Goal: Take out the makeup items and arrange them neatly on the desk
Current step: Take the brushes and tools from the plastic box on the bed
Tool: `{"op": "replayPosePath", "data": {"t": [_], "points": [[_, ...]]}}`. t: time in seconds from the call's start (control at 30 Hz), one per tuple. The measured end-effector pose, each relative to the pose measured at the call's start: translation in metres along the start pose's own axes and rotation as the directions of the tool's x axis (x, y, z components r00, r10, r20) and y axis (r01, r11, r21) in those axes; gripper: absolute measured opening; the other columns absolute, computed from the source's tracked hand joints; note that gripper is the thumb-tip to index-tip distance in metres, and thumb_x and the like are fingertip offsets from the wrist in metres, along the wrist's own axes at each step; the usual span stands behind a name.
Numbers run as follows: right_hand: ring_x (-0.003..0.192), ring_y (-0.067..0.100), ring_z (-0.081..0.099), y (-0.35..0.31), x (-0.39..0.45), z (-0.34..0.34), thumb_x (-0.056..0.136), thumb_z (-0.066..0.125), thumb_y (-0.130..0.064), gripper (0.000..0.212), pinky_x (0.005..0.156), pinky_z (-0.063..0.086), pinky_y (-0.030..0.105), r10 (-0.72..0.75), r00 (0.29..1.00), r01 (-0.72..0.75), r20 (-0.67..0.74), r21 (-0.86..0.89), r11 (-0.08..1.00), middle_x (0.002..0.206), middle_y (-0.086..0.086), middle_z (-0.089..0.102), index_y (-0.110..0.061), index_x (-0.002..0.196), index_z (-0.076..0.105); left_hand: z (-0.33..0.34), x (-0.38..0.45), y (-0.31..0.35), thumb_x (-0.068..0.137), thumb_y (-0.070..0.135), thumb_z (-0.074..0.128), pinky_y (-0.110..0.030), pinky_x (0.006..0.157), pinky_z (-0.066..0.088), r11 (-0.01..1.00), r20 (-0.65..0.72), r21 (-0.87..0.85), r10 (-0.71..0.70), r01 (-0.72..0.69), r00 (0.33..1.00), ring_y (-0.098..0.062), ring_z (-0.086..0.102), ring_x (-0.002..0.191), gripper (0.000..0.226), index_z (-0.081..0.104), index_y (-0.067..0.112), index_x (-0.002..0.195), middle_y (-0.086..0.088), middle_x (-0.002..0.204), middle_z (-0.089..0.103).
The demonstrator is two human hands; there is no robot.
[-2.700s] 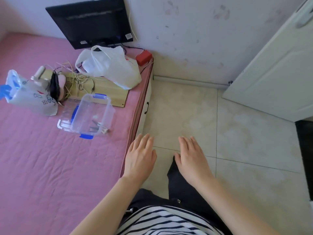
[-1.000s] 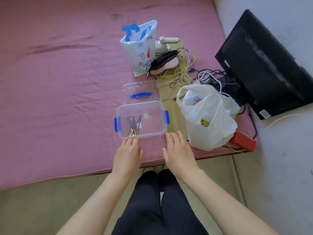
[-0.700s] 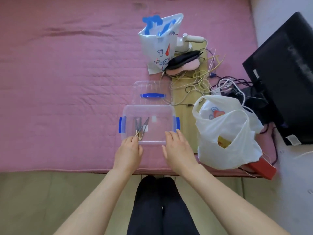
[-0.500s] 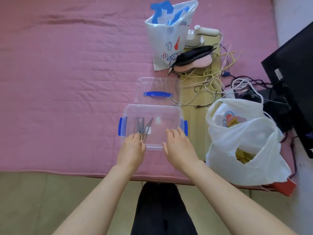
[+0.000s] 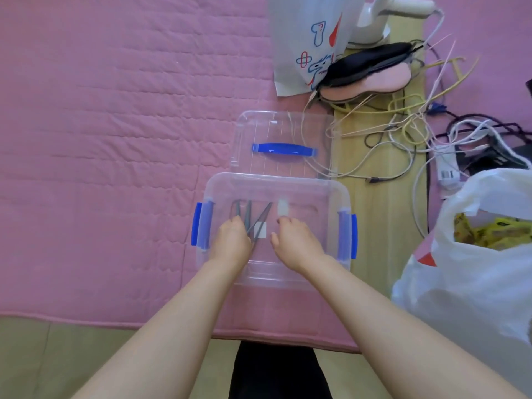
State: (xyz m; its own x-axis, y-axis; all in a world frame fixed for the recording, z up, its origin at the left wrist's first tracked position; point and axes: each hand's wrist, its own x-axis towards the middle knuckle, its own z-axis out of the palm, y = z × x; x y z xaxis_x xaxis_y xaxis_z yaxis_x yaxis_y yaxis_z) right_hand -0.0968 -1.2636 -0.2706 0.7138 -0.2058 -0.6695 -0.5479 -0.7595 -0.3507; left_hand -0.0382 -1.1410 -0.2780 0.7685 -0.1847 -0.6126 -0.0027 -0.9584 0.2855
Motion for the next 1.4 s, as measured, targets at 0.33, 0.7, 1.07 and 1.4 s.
{"op": "replayPosePath", "data": {"t": [0.33, 0.7, 1.07, 1.4], "points": [[0.100, 0.038, 0.059, -0.020, 0.060, 0.029, 0.096, 0.044, -0.032, 0.028, 0.080, 0.047, 0.037, 0.120, 0.993, -0.121, 0.017, 0.185, 0.975, 0.107, 0.019, 0.063, -0.008, 0.097, 0.058, 0.032, 0.038, -0.011, 0.090, 0.005, 0.050, -0.043, 0.079, 0.046, 0.990, 0.033, 0.001, -0.138, 0.138, 0.990, -0.043, 0.059, 0.101, 0.016, 0.056, -0.003, 0.103, -0.025, 0.108, 0.061], [0.105, 0.034, 0.060, -0.018, 0.086, 0.052, 0.091, 0.054, -0.030, 0.026, 0.074, 0.040, 0.031, 0.331, 0.942, -0.330, 0.049, 0.292, 0.898, 0.113, 0.015, 0.064, -0.008, 0.104, 0.061, 0.043, 0.059, -0.016, 0.090, 0.007, 0.054, -0.038, 0.076, 0.045, 0.968, 0.084, -0.068, -0.236, 0.242, 0.968, -0.041, 0.060, 0.099, 0.017, 0.060, -0.004, 0.101, -0.025, 0.106, 0.063], [0.088, 0.041, 0.068, 0.013, 0.077, 0.043, 0.093, 0.035, -0.017, 0.037, 0.082, 0.055, 0.047, 0.388, 0.912, -0.382, 0.134, 0.621, 0.684, 0.089, 0.027, 0.070, 0.004, 0.080, 0.063, 0.037, 0.058, -0.010, 0.086, 0.022, 0.060, -0.028, 0.067, 0.041, 0.945, 0.160, -0.137, -0.273, 0.296, 0.949, -0.034, 0.062, 0.091, 0.021, 0.060, 0.002, 0.091, -0.021, 0.102, 0.065], [0.051, 0.025, 0.056, 0.005, 0.073, 0.042, 0.090, 0.035, -0.012, 0.018, 0.035, 0.045, 0.022, 0.479, 0.827, -0.504, 0.293, 0.764, 0.402, 0.085, 0.017, 0.056, -0.009, 0.087, 0.052, 0.039, 0.064, -0.015, 0.089, 0.019, 0.054, -0.039, 0.087, 0.052, 0.937, 0.203, -0.182, -0.260, 0.297, 0.944, -0.038, 0.061, 0.102, 0.030, 0.062, -0.002, 0.108, -0.024, 0.110, 0.064]]}}
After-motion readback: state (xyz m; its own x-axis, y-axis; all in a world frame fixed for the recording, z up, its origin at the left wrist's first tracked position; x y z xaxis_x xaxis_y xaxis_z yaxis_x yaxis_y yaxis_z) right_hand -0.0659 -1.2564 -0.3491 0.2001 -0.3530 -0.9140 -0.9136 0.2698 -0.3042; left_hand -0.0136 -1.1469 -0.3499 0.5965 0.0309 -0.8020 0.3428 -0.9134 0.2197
